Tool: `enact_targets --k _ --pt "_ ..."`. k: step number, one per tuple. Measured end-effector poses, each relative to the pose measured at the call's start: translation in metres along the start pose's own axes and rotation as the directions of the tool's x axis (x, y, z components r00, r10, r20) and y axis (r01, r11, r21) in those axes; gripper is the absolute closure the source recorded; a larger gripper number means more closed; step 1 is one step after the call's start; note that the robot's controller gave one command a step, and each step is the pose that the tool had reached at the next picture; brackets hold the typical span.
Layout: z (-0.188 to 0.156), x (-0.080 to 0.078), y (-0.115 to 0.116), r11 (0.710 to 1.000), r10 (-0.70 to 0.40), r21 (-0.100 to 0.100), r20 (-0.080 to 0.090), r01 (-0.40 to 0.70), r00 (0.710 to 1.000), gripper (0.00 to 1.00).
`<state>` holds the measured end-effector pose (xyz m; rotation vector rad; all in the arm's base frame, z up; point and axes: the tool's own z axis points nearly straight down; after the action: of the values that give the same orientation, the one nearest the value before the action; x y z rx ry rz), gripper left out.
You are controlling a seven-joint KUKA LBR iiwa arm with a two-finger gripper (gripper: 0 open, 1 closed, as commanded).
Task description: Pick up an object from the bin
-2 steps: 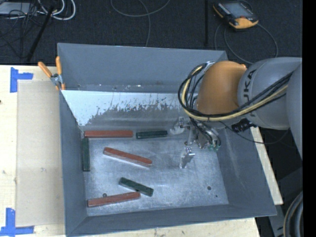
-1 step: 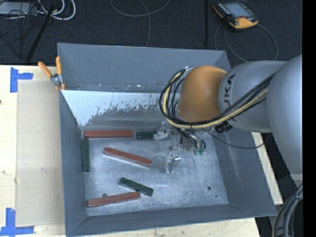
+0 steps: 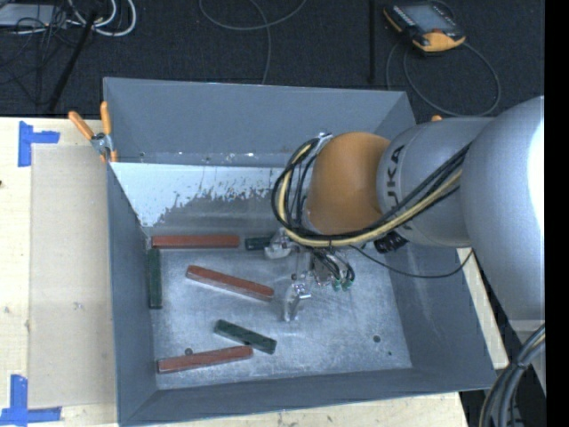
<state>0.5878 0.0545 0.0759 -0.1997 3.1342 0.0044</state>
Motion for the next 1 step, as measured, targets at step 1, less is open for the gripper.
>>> enact_targets --k 1 --pt "-0.0019 -0.0212 0.023 0.998 -0.063 0.004 0.017 0.063 0.998 1.0"
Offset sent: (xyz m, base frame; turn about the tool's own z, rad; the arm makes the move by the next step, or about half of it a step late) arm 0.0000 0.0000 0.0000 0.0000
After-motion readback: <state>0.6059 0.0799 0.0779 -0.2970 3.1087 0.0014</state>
